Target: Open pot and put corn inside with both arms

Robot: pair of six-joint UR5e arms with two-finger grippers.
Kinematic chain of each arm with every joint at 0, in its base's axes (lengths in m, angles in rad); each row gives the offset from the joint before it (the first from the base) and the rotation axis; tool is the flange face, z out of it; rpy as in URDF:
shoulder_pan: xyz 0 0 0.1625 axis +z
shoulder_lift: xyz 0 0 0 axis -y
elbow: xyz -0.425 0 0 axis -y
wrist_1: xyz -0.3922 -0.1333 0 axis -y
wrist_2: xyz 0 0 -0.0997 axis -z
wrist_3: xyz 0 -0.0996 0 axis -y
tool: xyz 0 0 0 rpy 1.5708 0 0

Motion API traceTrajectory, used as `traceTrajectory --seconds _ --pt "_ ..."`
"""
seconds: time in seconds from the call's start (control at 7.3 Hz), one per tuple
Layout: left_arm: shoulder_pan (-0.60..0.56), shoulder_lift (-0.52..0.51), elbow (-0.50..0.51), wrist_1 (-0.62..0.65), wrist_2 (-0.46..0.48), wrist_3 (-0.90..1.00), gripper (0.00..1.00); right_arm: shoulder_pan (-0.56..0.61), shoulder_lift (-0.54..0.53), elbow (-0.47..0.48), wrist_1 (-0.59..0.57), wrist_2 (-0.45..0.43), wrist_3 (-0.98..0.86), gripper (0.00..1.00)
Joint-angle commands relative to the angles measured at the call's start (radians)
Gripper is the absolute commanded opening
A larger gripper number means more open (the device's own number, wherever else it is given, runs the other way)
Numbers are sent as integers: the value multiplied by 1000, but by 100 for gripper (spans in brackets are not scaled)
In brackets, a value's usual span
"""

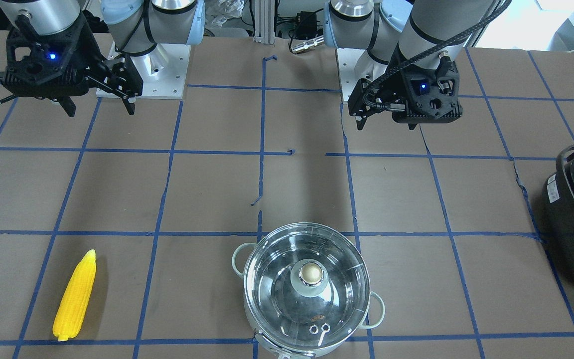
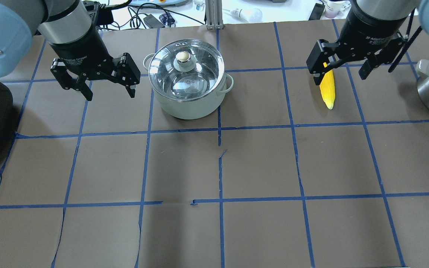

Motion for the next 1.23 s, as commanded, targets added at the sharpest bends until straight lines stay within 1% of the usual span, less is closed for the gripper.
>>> traceTrajectory --seconds 0.0,0.41,0.55,0.82,0.96,1.1 --pt "1 0 0 0 0 0 100 0 -2 0 0 -2 1 100" --pt "1 2 1 -5 -8 0 100 0 0 2 5 -2 1 100" --pt "-2 2 1 -6 4 0 100 0 0 2 3 -6 1 100" --pt "1 -3 3 17 3 14 100 2 0 -1 0 1 2 100" --pt "1 -11 9 14 3 14 100 0 0 0 3 1 2 100" --pt "12 -26 38 25 3 8 100 2 2 0 1 3 1 100"
